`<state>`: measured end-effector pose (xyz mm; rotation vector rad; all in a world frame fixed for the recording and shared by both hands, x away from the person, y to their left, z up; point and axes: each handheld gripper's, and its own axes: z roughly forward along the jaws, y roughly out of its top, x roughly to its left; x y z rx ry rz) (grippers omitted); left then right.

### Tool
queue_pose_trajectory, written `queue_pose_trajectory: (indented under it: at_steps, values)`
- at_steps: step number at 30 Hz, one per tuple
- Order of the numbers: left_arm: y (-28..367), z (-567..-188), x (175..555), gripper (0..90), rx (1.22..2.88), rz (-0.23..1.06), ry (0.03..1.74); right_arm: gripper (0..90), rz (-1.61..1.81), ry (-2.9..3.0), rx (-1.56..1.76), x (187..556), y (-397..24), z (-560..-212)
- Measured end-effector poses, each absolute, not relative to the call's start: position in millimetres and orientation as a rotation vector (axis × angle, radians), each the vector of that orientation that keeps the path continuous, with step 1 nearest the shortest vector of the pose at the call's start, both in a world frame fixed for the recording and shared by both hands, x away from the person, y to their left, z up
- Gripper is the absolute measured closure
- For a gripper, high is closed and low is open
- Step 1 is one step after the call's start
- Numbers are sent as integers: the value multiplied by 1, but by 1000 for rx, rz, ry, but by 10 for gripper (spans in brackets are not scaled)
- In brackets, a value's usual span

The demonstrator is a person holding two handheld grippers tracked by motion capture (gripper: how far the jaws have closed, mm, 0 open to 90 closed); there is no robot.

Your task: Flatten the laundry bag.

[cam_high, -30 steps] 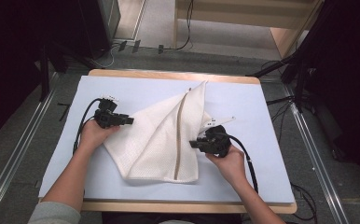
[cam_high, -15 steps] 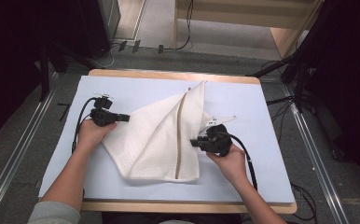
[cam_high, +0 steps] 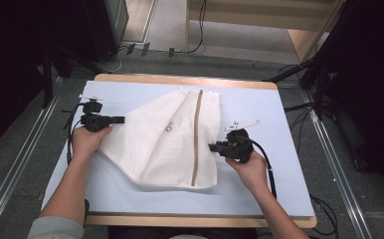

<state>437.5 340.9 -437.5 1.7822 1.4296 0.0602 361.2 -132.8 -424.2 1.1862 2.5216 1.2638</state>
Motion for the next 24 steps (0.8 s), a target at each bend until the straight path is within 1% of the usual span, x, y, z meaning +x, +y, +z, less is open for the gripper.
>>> queue_pose_trajectory:
  at_steps: [5, 12, 18, 24]
  values:
    - [354, -436, 432, 886, 1742, 80, 1464, 809, 1264, 2503, 1213, 367, -139, -424]
    - [368, -435, 422, 886, 1726, 108, 1496, 809, 1235, 2498, 1255, 375, -152, -427]
    - [384, -432, 408, 886, 1678, 119, 1526, 812, 1241, 2466, 1302, 377, -170, -424]
    - [391, -431, 394, 886, 1677, 117, 1537, 814, 1230, 2470, 1319, 377, -178, -426]
